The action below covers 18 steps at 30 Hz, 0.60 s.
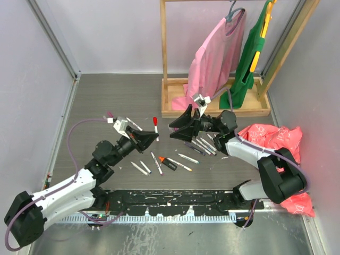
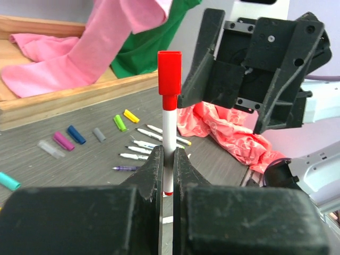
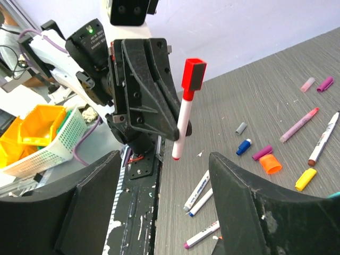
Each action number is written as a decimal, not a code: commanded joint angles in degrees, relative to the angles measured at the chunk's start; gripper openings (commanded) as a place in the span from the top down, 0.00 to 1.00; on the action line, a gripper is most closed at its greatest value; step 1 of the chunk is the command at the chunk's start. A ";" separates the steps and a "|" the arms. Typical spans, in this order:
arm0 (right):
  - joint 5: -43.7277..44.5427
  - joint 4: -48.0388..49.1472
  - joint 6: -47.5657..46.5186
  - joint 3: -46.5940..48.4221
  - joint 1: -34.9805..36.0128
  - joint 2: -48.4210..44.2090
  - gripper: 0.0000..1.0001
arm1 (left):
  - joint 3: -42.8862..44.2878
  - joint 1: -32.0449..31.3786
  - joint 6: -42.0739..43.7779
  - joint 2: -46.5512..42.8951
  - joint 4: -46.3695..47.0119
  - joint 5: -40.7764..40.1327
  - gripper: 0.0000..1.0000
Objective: Open the pen caps
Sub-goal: Pick up the pen from the center of the board.
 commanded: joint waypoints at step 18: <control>0.83 10.11 6.11 -0.94 0.60 -1.11 0.29 | 5.53 -15.05 4.74 6.56 9.20 -11.10 1.00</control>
